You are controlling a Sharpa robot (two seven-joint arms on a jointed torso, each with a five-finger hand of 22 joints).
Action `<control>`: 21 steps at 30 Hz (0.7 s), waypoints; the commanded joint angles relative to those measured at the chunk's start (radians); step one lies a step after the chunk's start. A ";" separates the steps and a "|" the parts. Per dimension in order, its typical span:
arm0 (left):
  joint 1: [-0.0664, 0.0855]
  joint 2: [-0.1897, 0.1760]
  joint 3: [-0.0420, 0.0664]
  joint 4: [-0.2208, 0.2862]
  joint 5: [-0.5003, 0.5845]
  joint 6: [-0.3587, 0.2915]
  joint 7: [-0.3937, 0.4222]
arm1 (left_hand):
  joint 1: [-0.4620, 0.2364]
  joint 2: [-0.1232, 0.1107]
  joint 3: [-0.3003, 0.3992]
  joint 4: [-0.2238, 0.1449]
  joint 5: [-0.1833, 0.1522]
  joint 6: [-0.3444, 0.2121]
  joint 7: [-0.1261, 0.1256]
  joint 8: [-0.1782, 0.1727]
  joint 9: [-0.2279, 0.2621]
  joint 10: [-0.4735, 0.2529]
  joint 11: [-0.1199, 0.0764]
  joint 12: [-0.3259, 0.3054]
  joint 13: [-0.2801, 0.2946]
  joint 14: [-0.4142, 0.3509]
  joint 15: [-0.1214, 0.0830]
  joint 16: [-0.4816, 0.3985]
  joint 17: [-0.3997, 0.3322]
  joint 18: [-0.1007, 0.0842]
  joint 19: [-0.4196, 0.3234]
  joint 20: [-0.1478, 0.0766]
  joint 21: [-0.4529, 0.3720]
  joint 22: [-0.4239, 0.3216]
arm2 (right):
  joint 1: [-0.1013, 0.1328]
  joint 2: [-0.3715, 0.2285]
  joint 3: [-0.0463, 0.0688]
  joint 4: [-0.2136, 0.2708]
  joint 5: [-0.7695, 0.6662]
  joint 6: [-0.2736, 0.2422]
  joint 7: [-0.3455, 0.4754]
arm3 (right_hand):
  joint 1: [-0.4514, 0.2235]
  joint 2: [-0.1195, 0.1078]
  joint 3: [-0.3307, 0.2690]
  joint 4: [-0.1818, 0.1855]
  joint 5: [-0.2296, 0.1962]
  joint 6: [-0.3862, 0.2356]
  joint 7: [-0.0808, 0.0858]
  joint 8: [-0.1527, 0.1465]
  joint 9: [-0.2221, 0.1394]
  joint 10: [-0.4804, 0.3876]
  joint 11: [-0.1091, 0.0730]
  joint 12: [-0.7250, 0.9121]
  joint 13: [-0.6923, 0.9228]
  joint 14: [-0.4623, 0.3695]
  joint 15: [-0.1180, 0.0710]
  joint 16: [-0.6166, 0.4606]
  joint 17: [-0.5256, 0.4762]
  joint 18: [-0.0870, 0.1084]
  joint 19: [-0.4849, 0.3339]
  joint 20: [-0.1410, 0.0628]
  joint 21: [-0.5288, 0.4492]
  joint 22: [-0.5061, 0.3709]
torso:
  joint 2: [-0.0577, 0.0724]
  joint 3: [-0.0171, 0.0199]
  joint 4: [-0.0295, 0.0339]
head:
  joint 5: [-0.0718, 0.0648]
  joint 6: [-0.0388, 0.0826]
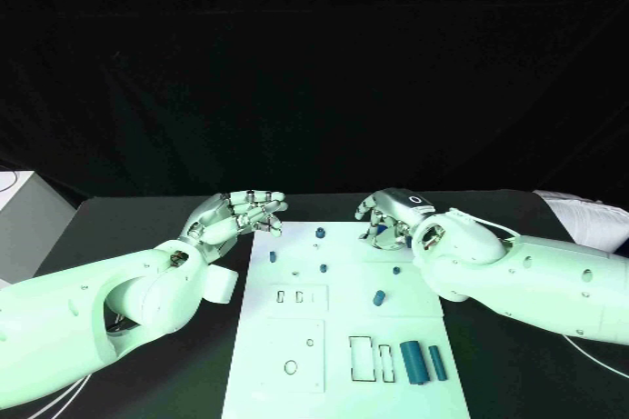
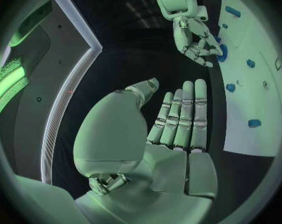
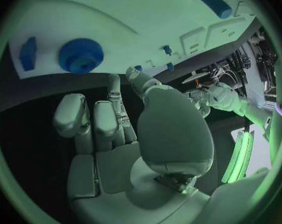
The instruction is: Assemble the parts on the task board
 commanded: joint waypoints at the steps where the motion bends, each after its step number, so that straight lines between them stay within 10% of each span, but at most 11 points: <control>1: 0.001 0.002 0.001 -0.002 -0.011 0.047 0.019 | -0.001 0.000 0.000 -0.004 -0.005 -0.007 0.028 -0.007 -0.001 -0.005 0.002 -0.005 -0.001 -0.006 0.002 0.003 0.000 0.020 -0.010 0.001 0.004 0.001 | 0.009 -0.040 0.003 0.028 0.164 0.011 0.011 | 0.029 0.006 -0.079 0.013 0.029 -0.021 0.003 -0.021 0.004 -0.020 0.004 0.370 0.380 0.018 0.010 0.047 0.076 -0.005 0.025 -0.001 0.035 0.049 | -0.004 0.0037 -0.0059 | -0.005 0.003; 2: 0.001 0.002 0.001 -0.002 -0.011 0.048 0.019 | -0.001 0.000 0.000 -0.004 -0.005 -0.007 0.028 -0.007 -0.001 -0.005 0.002 -0.005 -0.001 -0.006 0.002 0.003 0.000 0.020 -0.010 0.001 0.004 0.001 | 0.012 -0.053 0.004 0.033 0.181 0.018 0.014 | 0.040 0.031 -0.146 0.044 0.035 -0.045 0.027 -0.039 0.004 0.032 0.002 0.692 0.718 0.039 0.001 0.106 0.182 -0.020 0.047 0.017 0.073 0.100 | -0.004 0.0046 -0.0068 | -0.007 0.004; 4: 0.001 0.003 0.001 -0.003 -0.011 0.050 0.021 | -0.001 0.000 0.000 -0.004 -0.005 -0.007 0.028 -0.007 -0.001 -0.005 0.002 -0.005 -0.001 -0.006 0.002 0.003 0.000 0.020 -0.010 0.001 0.004 0.001 | 0.016 -0.074 0.006 0.037 0.206 0.032 0.018 | 0.078 0.057 -0.235 0.089 0.040 -0.046 0.030 -0.048 0.011 0.069 0.015 0.929 0.973 0.062 0.037 0.182 0.312 -0.025 0.075 0.011 0.126 0.167 | -0.005 0.0057 -0.0069 | -0.008 0.004; 6: 0.001 0.004 0.001 -0.005 -0.012 0.052 0.022 | -0.001 0.001 0.000 -0.004 -0.005 -0.007 0.028 -0.007 -0.001 -0.006 0.002 -0.005 -0.001 -0.006 0.002 0.004 0.000 0.020 -0.010 0.001 0.004 0.001 | 0.019 -0.091 0.006 0.035 0.225 0.051 0.020 | 0.100 0.049 -0.274 0.140 0.046 -0.046 0.034 -0.056 0.015 0.129 0.035 1.049 1.116 0.082 0.032 0.243 0.455 -0.043 0.107 0.028 0.189 0.249 | -0.006 0.0069 -0.0072 | -0.006 0.003; 10: 0.000 0.006 0.000 -0.007 -0.013 0.054 0.023 | -0.001 0.001 0.000 -0.004 -0.005 -0.007 0.028 -0.007 -0.001 -0.006 0.002 -0.005 -0.001 -0.006 0.002 0.004 0.000 0.020 -0.010 0.001 0.004 0.001 | 0.023 -0.101 0.007 0.016 0.247 0.087 0.017 | 0.146 0.044 -0.303 0.217 0.052 -0.037 0.041 -0.062 0.025 0.196 0.043 1.145 1.230 0.105 0.043 0.293 0.581 -0.062 0.146 0.039 0.261 0.342 | -0.005 0.0075 -0.0084 | -0.005 0.003; 21: 0.000 0.012 0.000 -0.013 -0.014 0.057 0.022 | -0.001 0.002 0.000 -0.004 -0.004 -0.008 0.028 -0.007 -0.002 -0.007 0.002 -0.005 -0.001 -0.006 0.002 0.005 0.000 0.021 -0.011 0.001 0.005 0.001 | 0.023 -0.068 0.005 -0.029 0.245 0.119 -0.002 | 0.147 0.055 -0.306 0.225 0.055 -0.027 0.044 -0.062 0.033 0.235 0.047 1.187 1.281 0.116 0.048 0.310 0.636 -0.084 0.192 0.046 0.332 0.434 | -0.002 0.0059 -0.0043 | -0.016 -0.004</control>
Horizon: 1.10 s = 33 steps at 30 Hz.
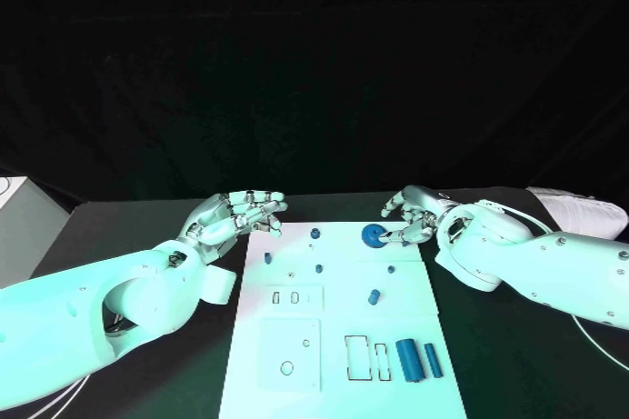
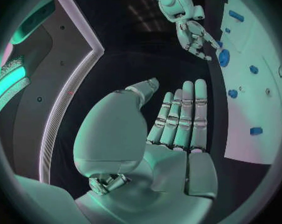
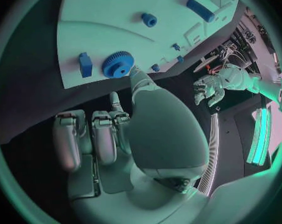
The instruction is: Assemble the parts on the task board
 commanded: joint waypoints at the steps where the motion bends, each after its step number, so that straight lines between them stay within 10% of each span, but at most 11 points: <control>1: 0.000 0.003 0.000 -0.001 -0.010 0.026 0.016 | -0.001 0.002 0.000 -0.005 -0.004 -0.006 0.027 -0.007 -0.002 -0.007 0.002 -0.005 -0.001 -0.006 0.002 0.005 0.000 0.021 -0.007 -0.002 0.005 0.001 | 0.000 0.010 0.000 -0.014 0.015 0.037 -0.006 | 0.003 0.009 0.001 0.003 0.004 0.009 -0.001 -0.002 0.002 0.103 0.008 0.003 0.263 0.106 0.008 0.003 0.263 -0.021 0.089 0.007 0.007 0.231 | 0.001 -0.0028 0.0025 | -0.005 -0.004; 33: 0.000 0.000 0.000 -0.004 -0.011 0.021 0.009 | -0.001 0.007 0.002 -0.004 -0.004 -0.007 0.027 -0.007 -0.002 -0.008 0.003 -0.005 -0.001 -0.006 0.002 0.008 -0.001 0.021 -0.009 -0.002 0.007 0.002 | -0.026 0.070 -0.003 -0.075 0.022 0.056 -0.013 | 0.013 0.039 0.054 -0.003 0.080 0.050 -0.009 0.010 0.015 0.103 0.001 0.003 0.263 0.106 0.004 0.003 0.263 -0.024 0.095 0.005 0.017 0.244 | -0.001 -0.0039 0.0021 | 0.002 -0.021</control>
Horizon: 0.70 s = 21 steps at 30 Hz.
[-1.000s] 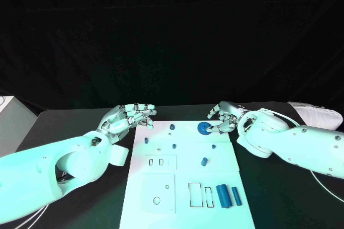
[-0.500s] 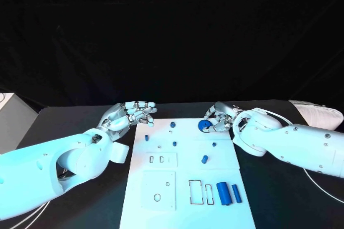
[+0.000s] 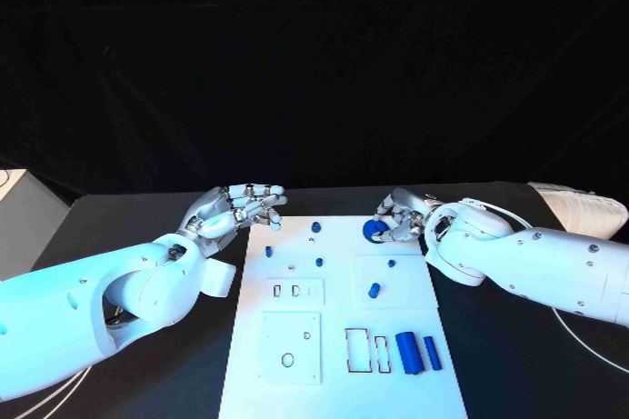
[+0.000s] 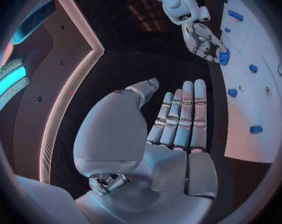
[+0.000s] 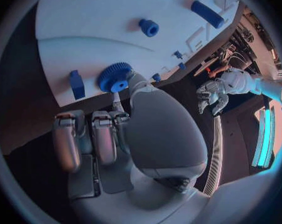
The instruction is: Assemble the parts on the task board
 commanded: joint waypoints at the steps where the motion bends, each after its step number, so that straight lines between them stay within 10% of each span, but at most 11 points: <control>1: 0.001 0.000 0.001 0.000 -0.008 0.018 0.010 | -0.001 0.007 0.002 -0.004 -0.004 -0.007 0.027 -0.007 -0.001 -0.004 -0.001 -0.005 -0.001 -0.006 0.002 0.005 0.000 0.010 -0.005 0.002 0.003 0.002 | -0.001 -0.001 -0.001 -0.003 0.003 0.010 -0.008 | 0.002 0.009 0.008 0.002 0.006 0.007 -0.002 0.002 0.001 0.103 0.001 0.004 0.263 0.106 0.004 0.003 0.263 -0.009 0.095 0.005 0.003 0.245 | 0.000 0.0001 0.0008 | 0.000 0.000; 21: 0.000 0.001 0.000 -0.003 -0.008 0.020 0.007 | -0.001 0.008 0.002 -0.004 -0.004 -0.007 0.027 -0.007 -0.001 -0.005 -0.001 -0.005 0.000 -0.007 0.002 0.006 -0.001 0.010 -0.006 0.002 0.003 0.002 | -0.002 -0.008 -0.001 0.003 -0.045 0.007 -0.007 | 0.031 -0.005 0.039 -0.017 0.019 0.012 -0.002 -0.001 0.001 0.103 0.000 0.004 0.263 0.106 0.003 0.003 0.263 -0.010 0.097 0.004 0.005 0.248 | 0.001 0.0008 -0.0008 | -0.001 -0.002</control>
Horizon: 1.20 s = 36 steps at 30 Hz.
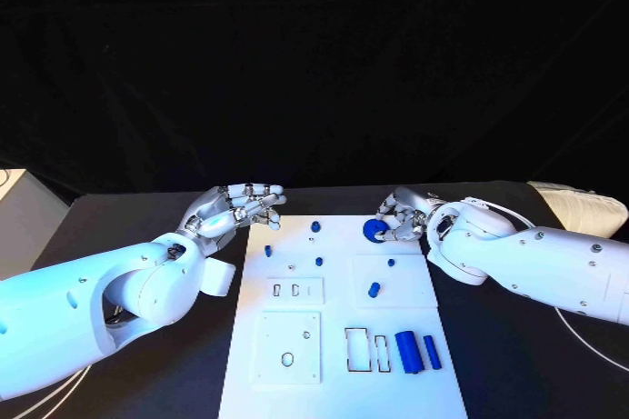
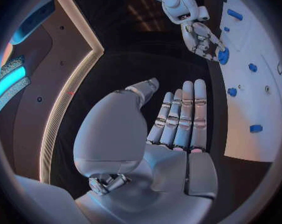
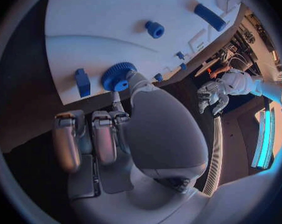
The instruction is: Assemble the parts on the task board
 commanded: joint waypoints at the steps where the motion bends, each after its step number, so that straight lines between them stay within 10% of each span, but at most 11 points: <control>1: 0.000 0.001 0.000 0.000 -0.007 0.020 0.008 | -0.001 0.008 0.002 -0.004 -0.004 -0.007 0.027 -0.007 -0.001 -0.005 -0.001 -0.005 -0.001 -0.007 0.002 0.006 -0.001 0.010 -0.006 0.002 0.003 0.001 | -0.002 -0.001 -0.001 0.003 -0.036 0.011 -0.007 | 0.020 -0.004 0.020 -0.008 0.024 0.012 0.002 -0.001 0.001 0.103 0.000 0.004 0.263 0.106 0.003 0.003 0.263 -0.010 0.097 0.004 0.005 0.248 | 0.000 -0.0002 0.0001 | -0.001 0.000; 15: 0.000 0.002 0.000 0.000 -0.007 0.021 0.008 | -0.001 0.010 0.003 -0.004 -0.003 -0.007 0.027 -0.006 -0.001 -0.005 -0.001 -0.005 0.000 -0.007 0.002 0.007 -0.001 0.010 -0.006 0.002 0.005 0.002 | -0.007 -0.001 -0.003 0.024 -0.089 -0.019 -0.012 | 0.006 -0.023 0.228 -0.049 -0.008 0.127 -0.034 0.035 0.006 0.103 -0.031 0.004 0.263 0.106 -0.030 0.003 0.263 -0.013 0.103 -0.024 0.013 0.259 | -0.001 -0.0007 0.0007 | -0.004 0.001; 36: 0.000 0.007 0.000 -0.001 -0.007 0.024 0.007 | -0.001 0.010 0.003 -0.004 -0.003 -0.007 0.027 -0.006 -0.001 -0.005 -0.001 -0.005 0.000 -0.007 0.002 0.007 -0.001 0.010 -0.006 0.002 0.005 0.002 | -0.007 0.083 -0.002 0.127 -0.277 -0.137 -0.016 | -0.050 -0.041 0.254 -0.052 -0.019 0.125 -0.037 0.036 0.006 0.103 -0.035 0.004 0.263 0.106 -0.034 0.003 0.263 -0.014 0.106 -0.030 0.017 0.263 | 0.001 -0.0018 0.0026 | 0.002 0.007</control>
